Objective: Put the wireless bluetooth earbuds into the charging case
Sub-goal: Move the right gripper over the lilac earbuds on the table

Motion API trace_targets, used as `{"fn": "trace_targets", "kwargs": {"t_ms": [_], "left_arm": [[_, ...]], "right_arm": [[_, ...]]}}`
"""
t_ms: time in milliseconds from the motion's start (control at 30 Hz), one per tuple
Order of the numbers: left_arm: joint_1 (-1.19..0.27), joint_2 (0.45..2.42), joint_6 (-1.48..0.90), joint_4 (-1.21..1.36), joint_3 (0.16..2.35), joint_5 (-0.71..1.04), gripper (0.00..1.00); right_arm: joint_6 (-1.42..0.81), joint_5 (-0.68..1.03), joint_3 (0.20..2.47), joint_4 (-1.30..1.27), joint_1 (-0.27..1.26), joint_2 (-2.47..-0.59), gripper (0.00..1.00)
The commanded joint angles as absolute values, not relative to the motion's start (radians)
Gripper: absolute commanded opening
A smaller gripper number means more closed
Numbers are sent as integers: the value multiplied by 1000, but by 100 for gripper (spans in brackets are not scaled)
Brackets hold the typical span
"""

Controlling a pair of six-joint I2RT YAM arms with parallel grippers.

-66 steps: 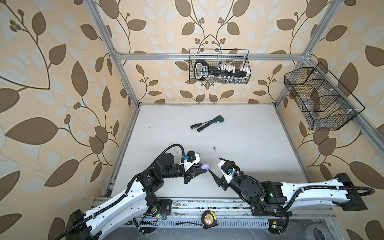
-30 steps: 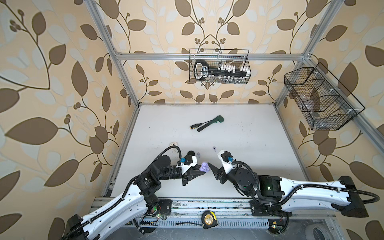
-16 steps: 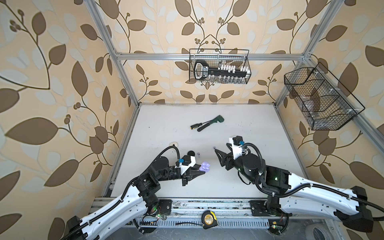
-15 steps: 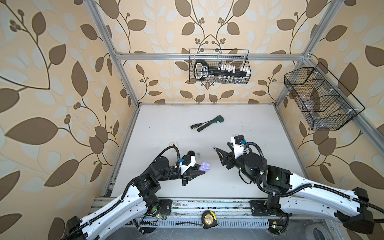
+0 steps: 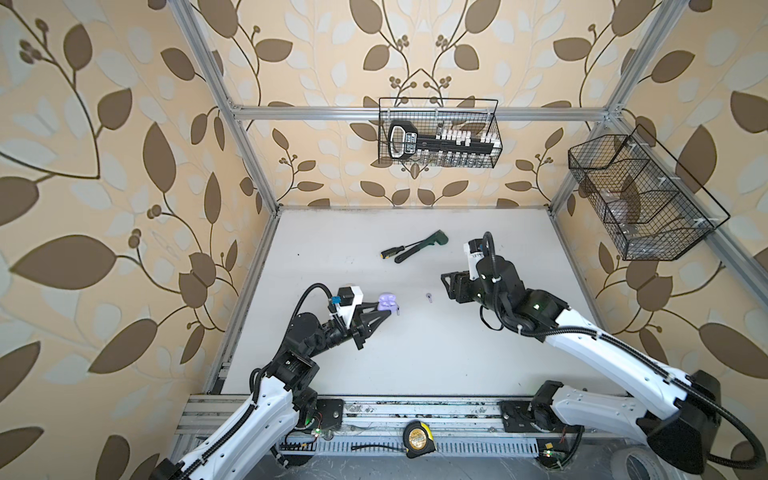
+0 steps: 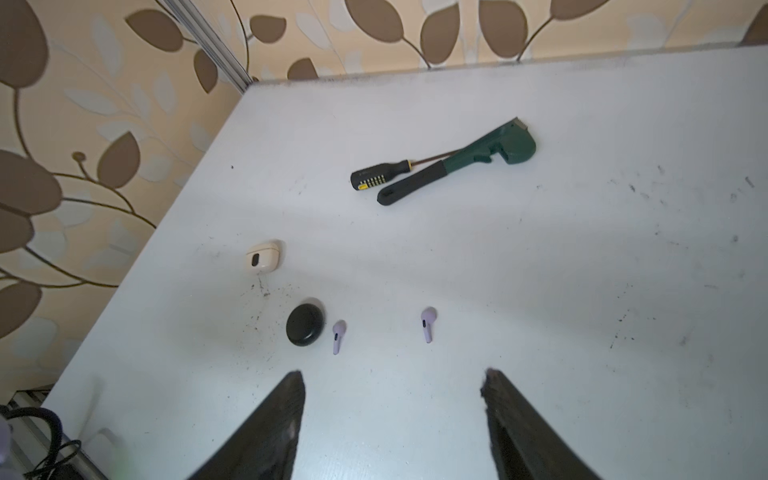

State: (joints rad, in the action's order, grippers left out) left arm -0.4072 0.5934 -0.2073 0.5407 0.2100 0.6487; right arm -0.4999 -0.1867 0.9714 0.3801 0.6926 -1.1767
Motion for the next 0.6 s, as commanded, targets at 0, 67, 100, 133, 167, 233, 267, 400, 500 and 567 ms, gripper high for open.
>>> {"fn": "trace_targets", "kwargs": {"t_ms": [0,67,100,133,167,233,267,400,500,567], "left_arm": [[-347,667,-366,834,201,780,0],[-344,683,-369,825,211,785,0],[-344,681,-358,803,214,778,0],[-344,673,-346,774,218,769,0],[-344,661,-328,727,226,752,0],[-344,642,-320,698,227,732,0],[-344,639,-320,700,226,740,0],[-344,638,-320,704,225,750,0],[-344,643,-317,702,227,750,0],[-344,644,-319,703,227,757,0]], "right_arm": [[-460,-108,1023,508,669,-1277,69],[-446,-129,1048,519,669,-1345,68],[-444,-135,1059,524,666,-1382,68],[-445,-130,1070,525,664,-1419,67],[-440,-119,1077,515,661,-1453,67],[-427,-103,1099,505,659,-1518,65],[-420,-108,1122,512,658,-1551,65],[-404,-97,1236,580,653,-1707,60],[-390,-81,1322,619,653,-1799,57],[-384,-78,1342,624,651,-1831,57]]}}
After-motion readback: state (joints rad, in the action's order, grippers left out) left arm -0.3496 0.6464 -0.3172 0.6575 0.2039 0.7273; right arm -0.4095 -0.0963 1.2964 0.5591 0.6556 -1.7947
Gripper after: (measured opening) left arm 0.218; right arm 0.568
